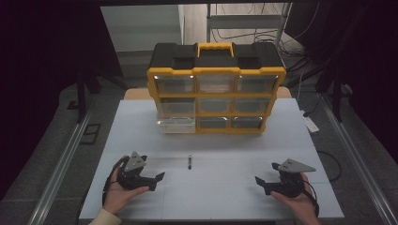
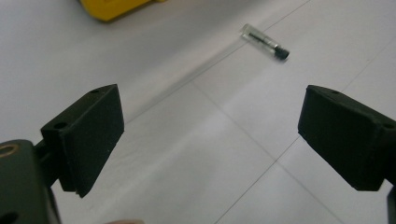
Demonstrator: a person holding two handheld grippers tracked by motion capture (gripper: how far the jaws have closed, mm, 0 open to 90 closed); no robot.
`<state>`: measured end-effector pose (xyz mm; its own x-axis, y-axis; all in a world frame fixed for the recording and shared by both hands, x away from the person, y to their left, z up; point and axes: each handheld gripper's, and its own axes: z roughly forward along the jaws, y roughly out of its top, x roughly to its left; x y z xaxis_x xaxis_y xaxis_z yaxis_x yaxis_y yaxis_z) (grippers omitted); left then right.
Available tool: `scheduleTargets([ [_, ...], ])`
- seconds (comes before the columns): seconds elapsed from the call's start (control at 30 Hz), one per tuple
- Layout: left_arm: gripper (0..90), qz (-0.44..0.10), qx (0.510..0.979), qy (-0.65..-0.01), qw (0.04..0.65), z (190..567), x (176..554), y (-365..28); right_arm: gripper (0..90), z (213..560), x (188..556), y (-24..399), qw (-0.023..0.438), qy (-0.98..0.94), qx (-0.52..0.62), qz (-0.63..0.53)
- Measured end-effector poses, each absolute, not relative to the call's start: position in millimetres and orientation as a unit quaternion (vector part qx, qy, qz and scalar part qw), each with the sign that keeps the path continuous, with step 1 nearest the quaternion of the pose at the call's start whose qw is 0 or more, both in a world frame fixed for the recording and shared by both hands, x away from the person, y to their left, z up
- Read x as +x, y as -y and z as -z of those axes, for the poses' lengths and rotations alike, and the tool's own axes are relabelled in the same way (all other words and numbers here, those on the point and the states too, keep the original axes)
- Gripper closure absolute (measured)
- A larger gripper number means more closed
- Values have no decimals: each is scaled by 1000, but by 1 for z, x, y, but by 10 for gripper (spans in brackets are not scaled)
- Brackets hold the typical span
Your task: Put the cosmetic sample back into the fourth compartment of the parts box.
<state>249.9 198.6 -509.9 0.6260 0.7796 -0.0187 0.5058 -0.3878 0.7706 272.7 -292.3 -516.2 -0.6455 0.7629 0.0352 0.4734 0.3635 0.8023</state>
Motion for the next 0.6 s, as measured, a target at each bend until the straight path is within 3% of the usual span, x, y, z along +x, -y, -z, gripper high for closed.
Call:
scheduleTargets([
  [0.6, 88, -167, 847, -327, 385, 495, 266, -172, 123, 515, 272, 292, 177, -805, 380, -419],
])
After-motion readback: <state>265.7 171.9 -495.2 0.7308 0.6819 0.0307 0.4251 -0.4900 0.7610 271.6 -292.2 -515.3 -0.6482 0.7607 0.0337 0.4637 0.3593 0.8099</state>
